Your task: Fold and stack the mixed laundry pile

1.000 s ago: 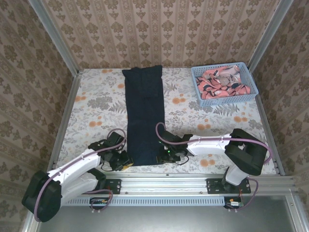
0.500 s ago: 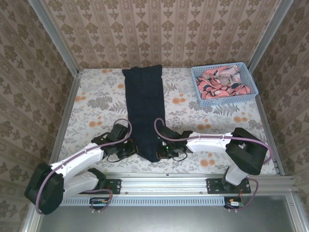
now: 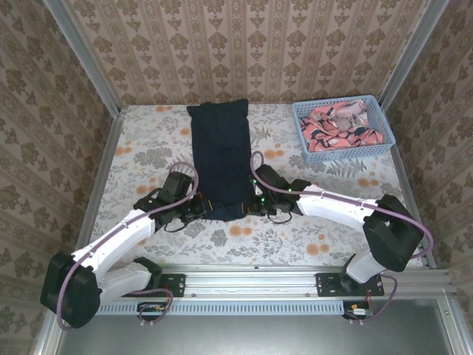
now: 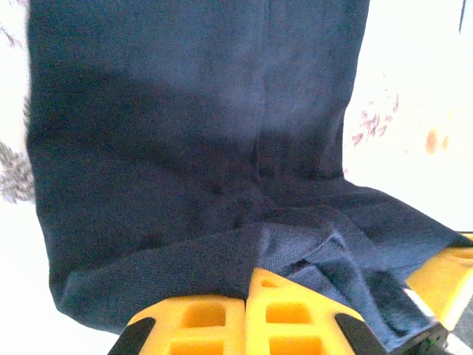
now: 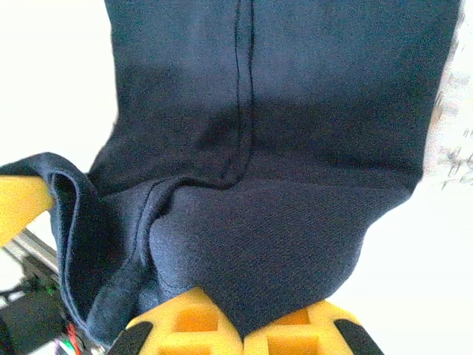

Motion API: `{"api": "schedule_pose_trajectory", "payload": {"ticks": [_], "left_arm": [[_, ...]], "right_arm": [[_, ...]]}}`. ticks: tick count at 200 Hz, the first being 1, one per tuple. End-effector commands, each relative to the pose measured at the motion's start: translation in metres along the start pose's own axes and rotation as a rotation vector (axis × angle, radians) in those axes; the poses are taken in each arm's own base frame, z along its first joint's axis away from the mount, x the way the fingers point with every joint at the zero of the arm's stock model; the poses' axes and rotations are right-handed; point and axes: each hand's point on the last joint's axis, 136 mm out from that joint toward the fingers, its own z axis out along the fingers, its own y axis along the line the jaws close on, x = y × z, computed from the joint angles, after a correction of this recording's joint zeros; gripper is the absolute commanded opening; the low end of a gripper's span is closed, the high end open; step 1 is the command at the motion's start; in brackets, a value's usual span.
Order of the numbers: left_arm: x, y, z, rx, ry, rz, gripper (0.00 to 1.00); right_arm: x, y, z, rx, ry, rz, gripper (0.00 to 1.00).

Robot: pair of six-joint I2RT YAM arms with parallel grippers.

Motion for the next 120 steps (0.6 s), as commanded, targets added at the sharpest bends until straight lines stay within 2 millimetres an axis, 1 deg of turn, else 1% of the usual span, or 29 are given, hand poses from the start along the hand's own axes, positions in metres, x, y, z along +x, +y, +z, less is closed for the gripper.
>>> {"api": "schedule_pose_trajectory", "payload": {"ticks": [1, 18, 24, 26, 30, 66, 86, 104, 120], "left_arm": [[-0.036, -0.016, -0.009, 0.038, -0.112, 0.042, 0.00], [-0.059, -0.019, -0.012, 0.068, -0.185, 0.021, 0.00], [-0.065, -0.021, -0.011, 0.076, -0.201, 0.020, 0.00], [-0.072, -0.018, -0.013, 0.074, -0.220, 0.003, 0.00], [-0.079, -0.018, -0.014, 0.081, -0.238, -0.004, 0.00], [-0.124, -0.023, -0.012, 0.078, -0.331, -0.001, 0.00], [-0.143, -0.025, -0.006, 0.084, -0.340, -0.001, 0.00], [-0.157, -0.026, 0.001, 0.085, -0.343, -0.003, 0.00], [-0.166, -0.025, 0.008, 0.086, -0.338, -0.011, 0.00]], "right_arm": [[-0.030, 0.012, -0.007, -0.031, -0.050, -0.024, 0.00], [-0.052, 0.011, -0.006, -0.027, -0.078, -0.005, 0.00], [-0.059, 0.010, -0.004, -0.024, -0.084, 0.005, 0.00], [-0.062, 0.010, -0.004, -0.025, -0.087, 0.007, 0.00], [-0.068, 0.009, -0.003, -0.023, -0.093, 0.015, 0.00], [-0.104, 0.001, 0.003, -0.025, -0.141, 0.089, 0.00], [-0.123, -0.007, 0.006, -0.048, -0.180, 0.152, 0.01], [-0.140, -0.007, 0.009, -0.091, -0.203, 0.189, 0.02], [-0.153, -0.005, 0.014, -0.107, -0.208, 0.193, 0.02]]}}
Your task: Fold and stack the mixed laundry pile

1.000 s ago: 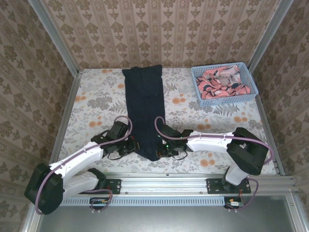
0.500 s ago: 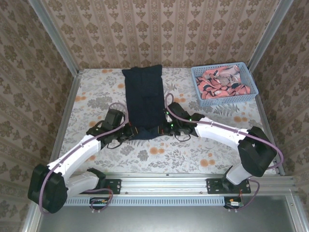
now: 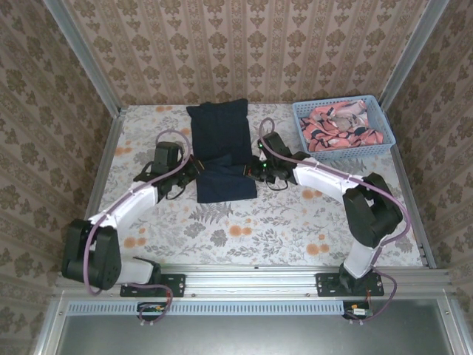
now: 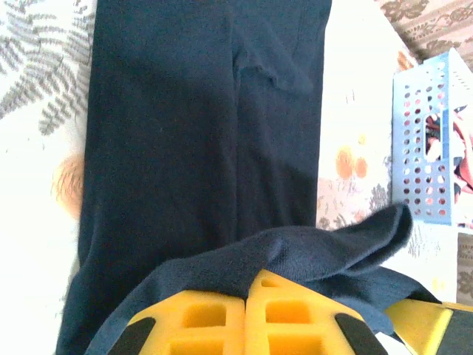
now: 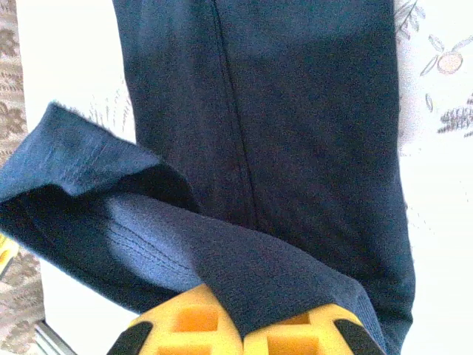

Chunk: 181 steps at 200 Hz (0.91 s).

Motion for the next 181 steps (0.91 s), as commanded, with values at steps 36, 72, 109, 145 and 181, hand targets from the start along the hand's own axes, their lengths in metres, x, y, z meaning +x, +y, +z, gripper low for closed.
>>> {"api": "schedule_pose_trajectory", "payload": {"ticks": [36, 72, 109, 145, 181], "left_arm": [[-0.036, 0.002, 0.029, 0.021, -0.057, 0.004, 0.00], [-0.061, 0.010, 0.061, 0.011, -0.027, -0.021, 0.74], [-0.102, -0.013, 0.048, 0.054, -0.093, 0.031, 1.00], [-0.097, -0.008, 0.028, 0.018, -0.092, 0.096, 1.00], [-0.072, 0.019, 0.041, 0.039, -0.029, 0.070, 0.84]], "right_arm": [[-0.058, 0.013, 0.029, -0.052, -0.060, 0.045, 0.06], [-0.115, 0.001, 0.050, -0.077, -0.149, 0.094, 0.89], [-0.141, 0.019, 0.005, -0.120, -0.281, 0.007, 1.00], [-0.108, 0.014, -0.012, -0.029, -0.236, -0.130, 1.00], [-0.088, 0.009, 0.014, -0.021, -0.114, -0.262, 0.76]]}}
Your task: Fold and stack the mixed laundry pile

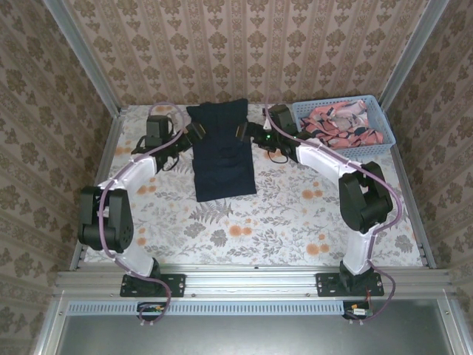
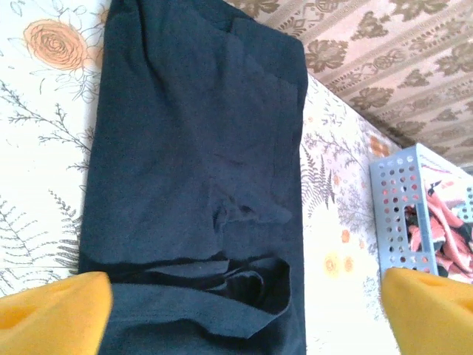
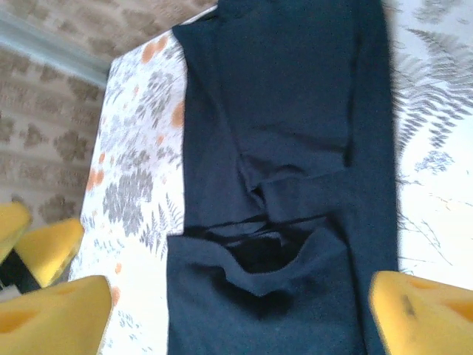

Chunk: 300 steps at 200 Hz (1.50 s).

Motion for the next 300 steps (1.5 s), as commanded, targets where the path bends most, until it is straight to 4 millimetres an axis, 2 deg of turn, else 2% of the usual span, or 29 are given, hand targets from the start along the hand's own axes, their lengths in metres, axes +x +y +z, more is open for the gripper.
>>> {"api": "schedule_pose_trajectory", "payload": {"ticks": [1, 15, 33, 63, 93, 128, 161, 173, 196, 237, 262, 281, 292, 300], "left_arm": [[0.027, 0.028, 0.007, -0.010, 0.082, -0.006, 0.83], [0.034, 0.037, 0.012, 0.000, 0.103, -0.011, 0.72], [0.040, 0.045, 0.020, -0.002, 0.123, 0.005, 0.65], [0.051, 0.057, 0.036, 0.000, 0.160, 0.015, 0.57], [0.062, 0.067, 0.047, -0.003, 0.194, 0.003, 0.48], [0.065, 0.069, 0.051, 0.003, 0.201, 0.000, 0.32], [0.060, 0.064, 0.050, 0.010, 0.201, 0.014, 0.00], [0.055, 0.058, 0.048, 0.024, 0.193, 0.016, 0.00], [0.045, 0.045, 0.043, 0.043, 0.167, 0.038, 0.00], [0.033, 0.042, 0.039, 0.013, 0.148, 0.070, 0.00], [0.021, 0.035, 0.047, 0.025, 0.135, 0.080, 0.00], [0.016, 0.035, 0.055, 0.016, 0.145, 0.080, 0.00], [0.017, 0.037, 0.056, 0.007, 0.144, 0.074, 0.10], [0.017, 0.038, 0.055, -0.001, 0.135, 0.073, 0.23]], "right_arm": [[0.031, -0.019, 0.018, 0.044, 0.136, -0.114, 0.76], [0.040, -0.027, 0.031, 0.065, 0.186, -0.149, 0.66], [0.048, -0.039, 0.048, 0.079, 0.220, -0.160, 0.58], [0.061, -0.053, 0.076, 0.090, 0.270, -0.142, 0.55], [0.070, -0.056, 0.094, 0.061, 0.298, -0.111, 0.51], [0.068, -0.051, 0.099, 0.031, 0.288, -0.085, 0.38], [0.057, -0.044, 0.088, 0.033, 0.252, -0.094, 0.14], [0.052, -0.042, 0.082, 0.038, 0.235, -0.105, 0.00], [0.042, -0.040, 0.073, 0.052, 0.202, -0.116, 0.00], [0.029, -0.041, 0.061, 0.054, 0.143, -0.101, 0.00], [0.021, -0.057, 0.062, 0.099, 0.110, -0.086, 0.00], [0.018, -0.077, 0.073, 0.128, 0.096, -0.033, 0.00], [0.020, -0.086, 0.082, 0.136, 0.100, -0.006, 0.00], [0.022, -0.091, 0.089, 0.143, 0.107, 0.004, 0.00]]}}
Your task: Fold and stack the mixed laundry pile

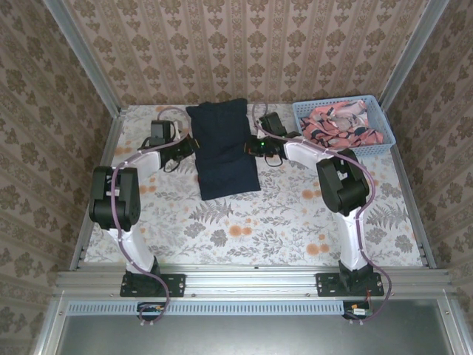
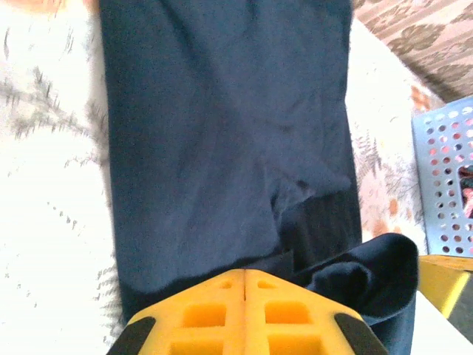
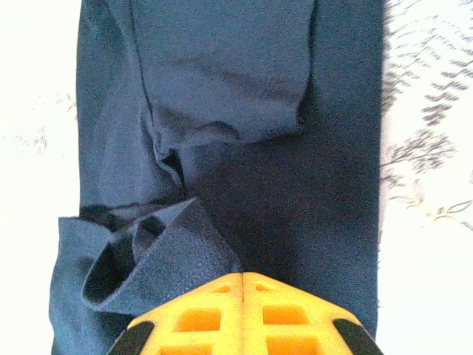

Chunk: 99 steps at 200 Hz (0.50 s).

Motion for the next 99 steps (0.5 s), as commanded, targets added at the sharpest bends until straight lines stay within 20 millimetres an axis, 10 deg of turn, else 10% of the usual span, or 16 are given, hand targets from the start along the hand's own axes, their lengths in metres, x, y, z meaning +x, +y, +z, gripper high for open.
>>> {"api": "schedule_pose_trajectory", "payload": {"ticks": [1, 38, 99], "left_arm": [[0.004, 0.006, 0.004, -0.034, 0.011, 0.011, 0.25], [0.022, 0.020, 0.002, -0.076, 0.033, -0.019, 0.84], [0.046, 0.022, 0.026, -0.039, 0.093, -0.072, 0.68]], "right_arm": [[-0.009, -0.025, 0.020, 0.048, -0.032, 0.062, 0.00], [-0.008, -0.027, 0.028, 0.055, -0.013, 0.096, 0.20], [-0.015, -0.018, 0.016, 0.018, -0.038, 0.039, 0.59]]}}
